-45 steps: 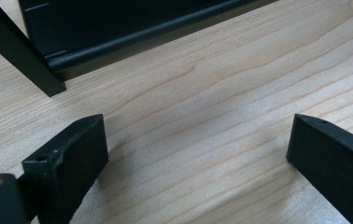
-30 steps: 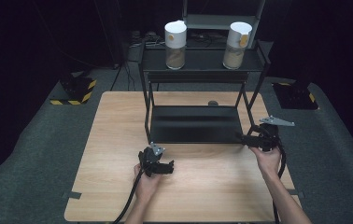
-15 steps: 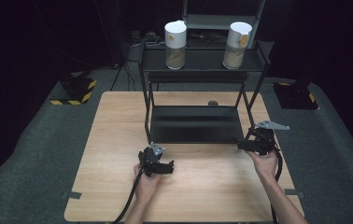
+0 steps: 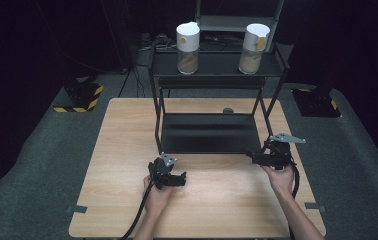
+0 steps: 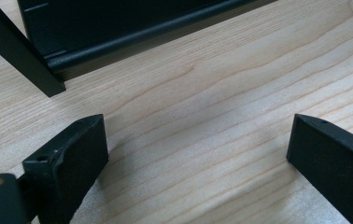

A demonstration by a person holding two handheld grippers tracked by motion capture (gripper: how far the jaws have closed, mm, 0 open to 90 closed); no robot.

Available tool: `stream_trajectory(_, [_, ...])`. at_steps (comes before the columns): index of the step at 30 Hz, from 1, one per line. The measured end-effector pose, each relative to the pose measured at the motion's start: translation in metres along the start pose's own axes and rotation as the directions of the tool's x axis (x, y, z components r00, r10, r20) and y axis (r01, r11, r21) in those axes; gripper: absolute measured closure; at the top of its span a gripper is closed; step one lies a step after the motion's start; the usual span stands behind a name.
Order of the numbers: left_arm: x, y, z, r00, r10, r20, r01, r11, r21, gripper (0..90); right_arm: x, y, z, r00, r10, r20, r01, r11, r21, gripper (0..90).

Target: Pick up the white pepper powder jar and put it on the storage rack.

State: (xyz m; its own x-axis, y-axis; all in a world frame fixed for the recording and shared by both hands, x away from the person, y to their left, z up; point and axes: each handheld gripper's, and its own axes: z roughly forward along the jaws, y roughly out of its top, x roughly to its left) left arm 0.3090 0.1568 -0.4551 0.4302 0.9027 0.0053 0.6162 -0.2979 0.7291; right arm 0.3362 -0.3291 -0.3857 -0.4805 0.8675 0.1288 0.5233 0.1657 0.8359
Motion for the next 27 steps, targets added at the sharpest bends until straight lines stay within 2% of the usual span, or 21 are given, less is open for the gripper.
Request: stream_trajectory(27, [0.000,0.000,0.000,1.0000,0.000,0.000,0.000,1.0000,-0.001,5.5,0.005,-0.019,0.015,0.9995,-0.009,0.031,0.007,0.9989,0.046,11.2])
